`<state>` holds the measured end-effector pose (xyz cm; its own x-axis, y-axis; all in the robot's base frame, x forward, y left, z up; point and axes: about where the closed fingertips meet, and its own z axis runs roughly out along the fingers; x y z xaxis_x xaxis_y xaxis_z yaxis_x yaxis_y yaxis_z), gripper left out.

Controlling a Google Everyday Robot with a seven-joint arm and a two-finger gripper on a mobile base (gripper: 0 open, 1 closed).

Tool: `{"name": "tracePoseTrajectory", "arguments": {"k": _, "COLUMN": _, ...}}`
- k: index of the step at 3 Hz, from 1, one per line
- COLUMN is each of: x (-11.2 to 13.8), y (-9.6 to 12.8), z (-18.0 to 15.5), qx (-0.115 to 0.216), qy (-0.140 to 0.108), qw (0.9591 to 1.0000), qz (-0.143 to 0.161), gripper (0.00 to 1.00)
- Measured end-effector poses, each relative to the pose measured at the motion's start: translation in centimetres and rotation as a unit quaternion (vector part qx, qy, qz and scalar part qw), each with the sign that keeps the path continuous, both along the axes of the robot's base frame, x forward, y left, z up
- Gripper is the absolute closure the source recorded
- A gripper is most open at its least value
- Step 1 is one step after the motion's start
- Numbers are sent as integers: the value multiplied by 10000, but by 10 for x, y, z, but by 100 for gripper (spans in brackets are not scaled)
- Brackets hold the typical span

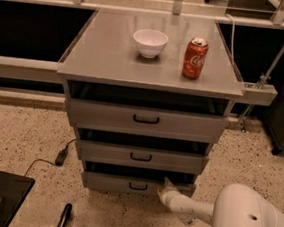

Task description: Open bottom drawer

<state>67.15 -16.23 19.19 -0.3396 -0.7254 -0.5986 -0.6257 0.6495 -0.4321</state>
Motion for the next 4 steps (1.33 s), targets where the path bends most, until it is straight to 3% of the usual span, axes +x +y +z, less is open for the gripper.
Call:
{"name": "tracePoseTrajectory", "arguments": {"k": 1, "x": -22, "y": 2, "z": -2, "qx": 105, "qy": -51, "qw": 9999, "qz": 3, "gripper": 100}}
{"name": "tracePoseTrajectory", "arguments": {"k": 3, "x": -28, "y": 3, "z": 7, "qx": 106, "qy": -47, "qw": 9999, "qz": 17, "gripper": 100}}
{"name": "tracePoseTrajectory", "arguments": {"k": 4, "x": -28, "y": 3, "z": 12, "qx": 106, "qy": -47, "qw": 9999, "qz": 18, "gripper": 82}}
